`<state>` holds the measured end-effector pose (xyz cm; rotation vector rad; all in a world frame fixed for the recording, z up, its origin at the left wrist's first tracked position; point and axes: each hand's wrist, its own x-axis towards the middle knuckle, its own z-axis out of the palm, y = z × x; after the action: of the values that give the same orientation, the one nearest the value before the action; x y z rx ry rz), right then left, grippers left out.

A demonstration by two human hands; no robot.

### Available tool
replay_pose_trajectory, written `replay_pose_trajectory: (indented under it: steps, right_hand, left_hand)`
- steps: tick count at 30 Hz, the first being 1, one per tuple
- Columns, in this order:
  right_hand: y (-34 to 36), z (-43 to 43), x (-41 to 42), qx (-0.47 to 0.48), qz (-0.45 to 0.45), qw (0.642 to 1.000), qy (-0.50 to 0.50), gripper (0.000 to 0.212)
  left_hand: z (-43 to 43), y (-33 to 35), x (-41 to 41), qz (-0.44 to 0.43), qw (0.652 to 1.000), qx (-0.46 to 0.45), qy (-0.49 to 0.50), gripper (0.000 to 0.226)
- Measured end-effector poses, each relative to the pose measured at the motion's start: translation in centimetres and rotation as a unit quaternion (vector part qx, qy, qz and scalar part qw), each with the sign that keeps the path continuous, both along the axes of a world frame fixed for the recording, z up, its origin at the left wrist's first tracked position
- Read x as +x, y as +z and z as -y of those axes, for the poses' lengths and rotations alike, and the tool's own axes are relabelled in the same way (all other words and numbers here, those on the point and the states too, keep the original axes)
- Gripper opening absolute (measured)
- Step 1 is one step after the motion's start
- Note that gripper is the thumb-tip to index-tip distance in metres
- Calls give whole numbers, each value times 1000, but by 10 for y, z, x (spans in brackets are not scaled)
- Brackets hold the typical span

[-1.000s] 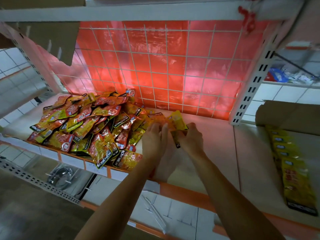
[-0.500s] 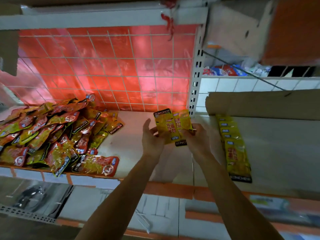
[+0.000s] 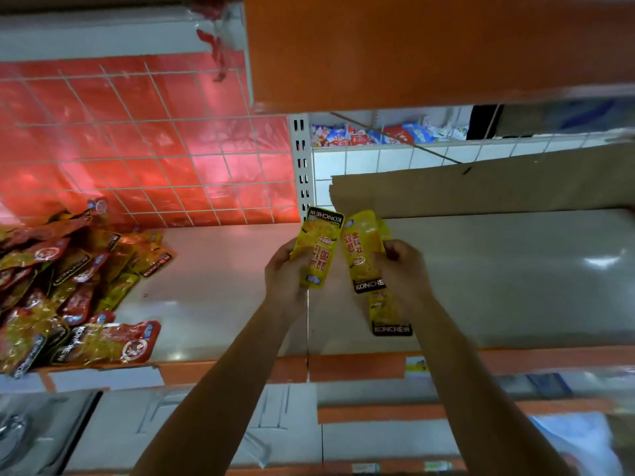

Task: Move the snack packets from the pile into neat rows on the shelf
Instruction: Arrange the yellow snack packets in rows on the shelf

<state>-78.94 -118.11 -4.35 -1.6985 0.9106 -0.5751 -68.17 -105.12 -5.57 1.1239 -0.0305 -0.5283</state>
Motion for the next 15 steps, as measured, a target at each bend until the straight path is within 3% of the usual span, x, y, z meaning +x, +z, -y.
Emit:
replay_pose_trajectory:
  steps: [4, 15]
  right_hand:
    - [-1, 19, -24, 28, -15, 999, -1, 3]
    - [-9, 35, -69, 93, -88, 984, 122, 12]
  left_hand:
    - [16, -2, -11, -32, 999, -19, 15, 16]
    - [33, -4, -32, -87, 991, -35, 91, 9]
